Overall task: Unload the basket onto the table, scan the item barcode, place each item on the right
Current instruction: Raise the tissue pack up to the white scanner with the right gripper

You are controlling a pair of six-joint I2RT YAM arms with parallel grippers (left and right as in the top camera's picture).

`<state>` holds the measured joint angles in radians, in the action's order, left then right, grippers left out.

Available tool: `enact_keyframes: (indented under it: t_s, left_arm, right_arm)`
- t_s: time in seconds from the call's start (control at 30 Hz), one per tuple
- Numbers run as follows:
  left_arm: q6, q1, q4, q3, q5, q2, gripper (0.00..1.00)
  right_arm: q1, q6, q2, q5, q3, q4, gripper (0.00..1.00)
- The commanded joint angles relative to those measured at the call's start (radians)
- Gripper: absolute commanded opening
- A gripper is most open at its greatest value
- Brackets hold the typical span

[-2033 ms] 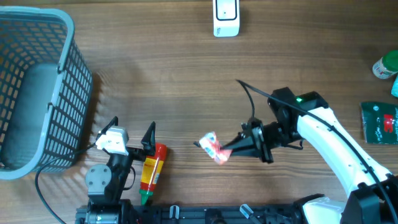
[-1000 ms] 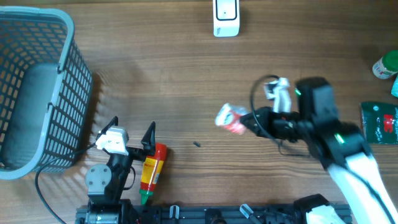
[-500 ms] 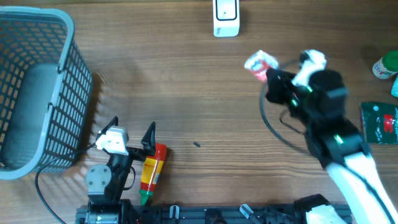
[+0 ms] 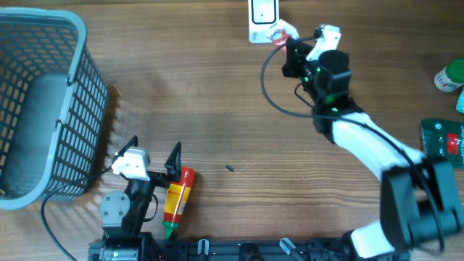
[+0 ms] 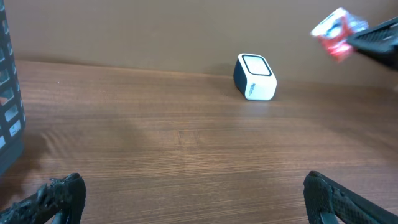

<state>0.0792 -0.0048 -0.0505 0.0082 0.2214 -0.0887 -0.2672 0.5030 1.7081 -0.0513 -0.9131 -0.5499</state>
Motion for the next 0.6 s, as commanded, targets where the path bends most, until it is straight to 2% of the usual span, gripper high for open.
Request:
enact_keyframes:
  t_s: [0.0, 0.17, 0.33, 0.43, 0.57]
  left_arm:
    - [-0.020, -0.004, -0.007, -0.002, -0.010, 0.002, 1.00]
    - [-0.020, -0.004, -0.007, -0.002, -0.010, 0.002, 1.00]
    - [-0.020, -0.004, -0.007, -0.002, -0.010, 0.002, 1.00]
    - [-0.020, -0.004, -0.007, -0.002, -0.010, 0.001, 1.00]
    - [-0.020, -0.004, -0.007, -0.002, -0.010, 0.001, 1.00]
  right_arm:
    - [0.003, -0.068, 0.175, 0.051, -0.126, -0.049, 0.05]
    - [0.003, -0.163, 0.368, 0.064, -0.383, -0.027, 0.04]
    - [0.003, -0.177, 0.533, 0.186, -0.623, 0.021, 0.04]
    - [0.003, -0.247, 0.624, 0.192, -0.734, 0.032, 0.04]
    - [0.003, -0.266, 0.687, 0.195, -0.795, 0.040, 0.04]
